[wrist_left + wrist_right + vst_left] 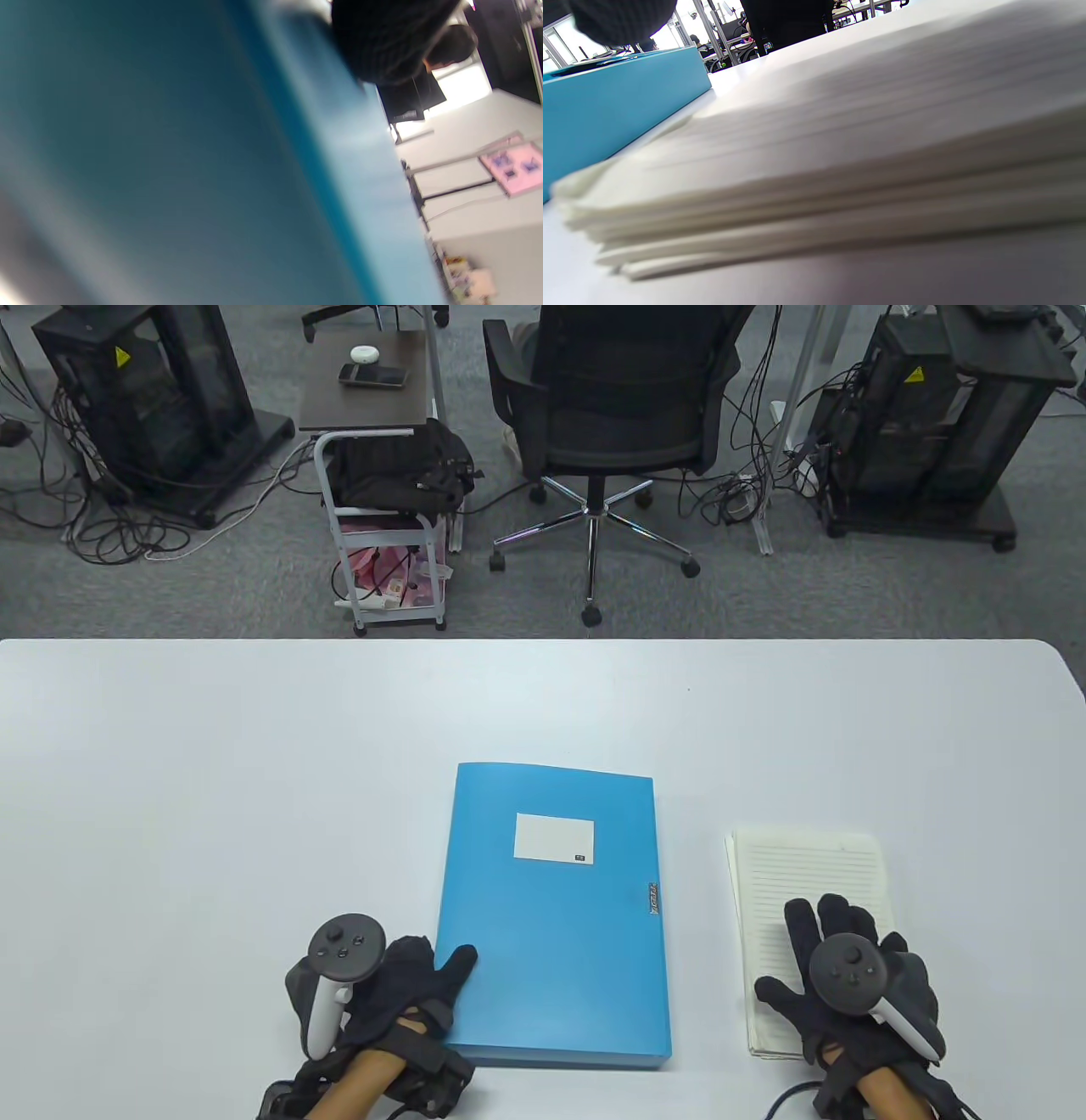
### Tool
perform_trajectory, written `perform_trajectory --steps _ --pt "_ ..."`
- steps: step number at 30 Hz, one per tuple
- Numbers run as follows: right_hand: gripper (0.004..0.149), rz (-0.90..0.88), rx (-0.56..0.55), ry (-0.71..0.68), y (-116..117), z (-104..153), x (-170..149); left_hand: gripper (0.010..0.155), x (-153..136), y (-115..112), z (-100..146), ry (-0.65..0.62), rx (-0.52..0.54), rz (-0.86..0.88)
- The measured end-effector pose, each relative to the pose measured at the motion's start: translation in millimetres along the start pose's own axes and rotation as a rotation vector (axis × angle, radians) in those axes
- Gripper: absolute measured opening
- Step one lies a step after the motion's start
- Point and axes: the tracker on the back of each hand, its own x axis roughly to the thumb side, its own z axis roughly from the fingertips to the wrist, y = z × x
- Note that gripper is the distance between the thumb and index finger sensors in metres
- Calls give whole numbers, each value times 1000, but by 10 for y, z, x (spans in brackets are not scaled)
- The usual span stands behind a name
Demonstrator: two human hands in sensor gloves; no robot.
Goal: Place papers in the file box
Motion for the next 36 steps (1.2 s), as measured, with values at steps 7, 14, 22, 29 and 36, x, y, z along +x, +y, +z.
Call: perform_trajectory --steps 7,14,22,29,36 --pt "87 9 2 -11 4 29 31 94 174 -87 157 -214 62 -182" --pt "87 15 14 -9 24 32 50 115 400 -324 353 -624 -59 -399" --pt "87 21 17 -13 24 36 67 119 285 -511 172 -561 -144 -565" --pt "77 -18 58 -203 60 141 330 109 290 -553 204 -610 -102 -585" --pt "66 31 106 -439 181 341 772 90 323 -558 223 -608 -46 -573"
